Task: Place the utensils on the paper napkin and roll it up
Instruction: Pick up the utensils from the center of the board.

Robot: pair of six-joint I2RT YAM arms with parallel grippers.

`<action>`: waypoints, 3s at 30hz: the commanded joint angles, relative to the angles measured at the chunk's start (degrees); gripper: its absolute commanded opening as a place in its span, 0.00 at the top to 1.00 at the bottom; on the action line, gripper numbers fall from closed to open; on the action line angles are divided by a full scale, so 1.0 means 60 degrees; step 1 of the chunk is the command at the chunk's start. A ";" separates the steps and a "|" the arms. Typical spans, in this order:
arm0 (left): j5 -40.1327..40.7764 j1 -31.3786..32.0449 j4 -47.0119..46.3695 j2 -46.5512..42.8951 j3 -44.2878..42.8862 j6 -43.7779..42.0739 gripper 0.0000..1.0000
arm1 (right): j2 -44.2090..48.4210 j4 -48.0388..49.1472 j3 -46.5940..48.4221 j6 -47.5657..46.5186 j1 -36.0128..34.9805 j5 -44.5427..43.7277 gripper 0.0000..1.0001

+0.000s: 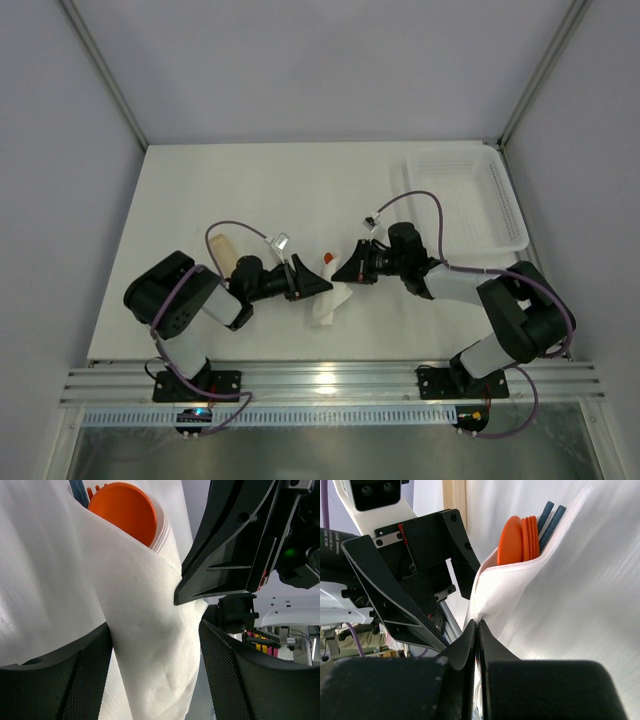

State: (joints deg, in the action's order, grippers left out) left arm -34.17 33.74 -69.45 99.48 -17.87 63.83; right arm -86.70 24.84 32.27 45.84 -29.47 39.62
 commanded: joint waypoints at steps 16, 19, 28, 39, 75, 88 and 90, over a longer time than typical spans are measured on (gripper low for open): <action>-0.0500 0.0017 -0.1475 0.0089 0.0122 0.0258 0.19 | 0.1105 -0.0186 0.0393 -0.0170 -0.0039 0.0106 0.97; -0.0603 0.0017 -0.2178 0.0411 0.0151 0.0566 0.19 | 0.1119 -0.0156 0.0466 -0.0155 -0.0039 0.0135 0.96; -0.0677 0.0031 -0.3176 0.0867 0.0239 0.0904 0.21 | 0.1149 0.0122 0.0466 -0.0068 -0.0039 0.0282 0.96; -0.0779 0.0032 -0.3176 0.0134 0.0210 0.1153 0.20 | 0.0709 0.0561 0.0349 0.0064 -0.0068 0.0385 0.96; -0.0428 0.0119 -0.2898 -0.0101 0.0371 0.1227 0.94 | 0.0767 -0.0799 0.0612 -0.1164 -0.0083 -0.0333 0.88; 0.0318 0.0149 0.0159 -0.1724 0.0196 -0.0295 1.00 | 0.2158 -0.3961 0.1198 -0.2951 -0.0097 -0.1841 0.52; 0.0655 0.0280 0.1901 -0.2632 0.0049 -0.0822 1.00 | 0.2290 -0.4081 0.1286 -0.3085 -0.0156 -0.1813 0.47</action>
State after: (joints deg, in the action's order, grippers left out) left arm -33.93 34.65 -67.29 89.89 -15.94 65.76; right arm -75.11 5.82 37.76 32.14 -29.98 31.79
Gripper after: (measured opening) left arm 0.192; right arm 0.510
